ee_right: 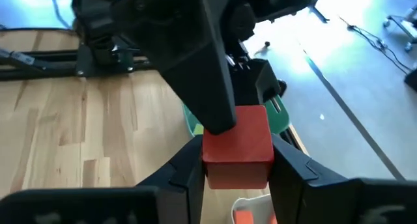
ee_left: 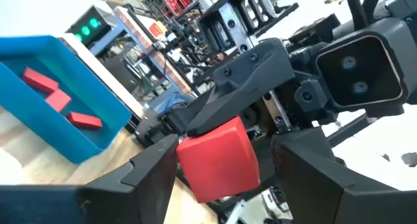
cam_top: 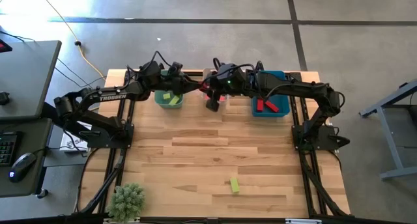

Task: Sort & place blocks by color
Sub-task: Put the red block into the blue bin, then put the green block into the green bin

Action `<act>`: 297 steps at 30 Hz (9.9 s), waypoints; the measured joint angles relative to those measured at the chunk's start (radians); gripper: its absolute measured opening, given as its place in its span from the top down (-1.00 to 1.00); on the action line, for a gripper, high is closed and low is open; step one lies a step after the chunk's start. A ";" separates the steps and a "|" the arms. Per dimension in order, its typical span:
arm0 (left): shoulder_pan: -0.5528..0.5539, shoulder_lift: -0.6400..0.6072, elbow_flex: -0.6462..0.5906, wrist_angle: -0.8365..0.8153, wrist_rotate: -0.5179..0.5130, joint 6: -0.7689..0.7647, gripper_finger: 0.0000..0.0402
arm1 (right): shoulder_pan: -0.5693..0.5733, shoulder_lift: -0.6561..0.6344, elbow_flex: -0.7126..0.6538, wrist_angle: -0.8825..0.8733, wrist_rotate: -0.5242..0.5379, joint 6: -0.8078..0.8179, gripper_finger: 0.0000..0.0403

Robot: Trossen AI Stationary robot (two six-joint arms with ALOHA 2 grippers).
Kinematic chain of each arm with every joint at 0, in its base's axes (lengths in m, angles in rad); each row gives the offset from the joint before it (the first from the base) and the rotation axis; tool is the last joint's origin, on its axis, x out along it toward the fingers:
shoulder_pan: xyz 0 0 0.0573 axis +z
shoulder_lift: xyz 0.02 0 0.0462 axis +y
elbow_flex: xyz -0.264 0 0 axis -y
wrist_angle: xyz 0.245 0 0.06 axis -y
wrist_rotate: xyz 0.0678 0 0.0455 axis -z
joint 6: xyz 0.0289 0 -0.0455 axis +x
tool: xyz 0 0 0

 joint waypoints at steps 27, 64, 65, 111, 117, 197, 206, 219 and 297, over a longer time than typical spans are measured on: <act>0.081 0.000 0.000 -0.058 -0.024 0.197 -0.17 | -0.025 -0.059 0.000 -0.232 0.343 0.143 0.49; 0.084 0.000 0.000 -0.223 -0.095 0.493 -0.15 | -0.306 -0.143 -0.469 -0.736 0.251 0.802 0.49; 0.084 0.000 0.000 -0.227 -0.101 0.504 -0.15 | -0.324 -0.148 -0.494 -0.706 0.235 0.784 0.49; 0.090 0.000 0.000 -0.249 -0.529 0.855 -0.15 | -0.802 -0.148 -0.767 -0.070 -0.163 0.445 0.29; 0.127 -0.001 0.000 -0.313 -0.614 0.779 -0.15 | -0.802 -0.148 -0.767 -0.063 -0.174 0.468 0.05; -0.479 -0.027 0.222 -1.043 -0.642 0.238 -0.15 | 0.642 -0.150 -0.459 0.114 0.110 1.488 -0.06; -0.515 -0.027 0.222 -1.044 -0.642 0.189 -0.15 | 0.660 -0.150 -0.329 0.080 0.162 1.369 -0.06; -0.516 -0.027 0.221 -1.217 -0.644 0.100 -0.15 | 0.672 -0.076 -0.307 -0.116 0.054 1.516 -0.06; -0.467 -0.027 0.221 -1.212 -0.585 0.081 -0.15 | 0.697 0.228 -0.311 -0.218 0.028 1.489 0.53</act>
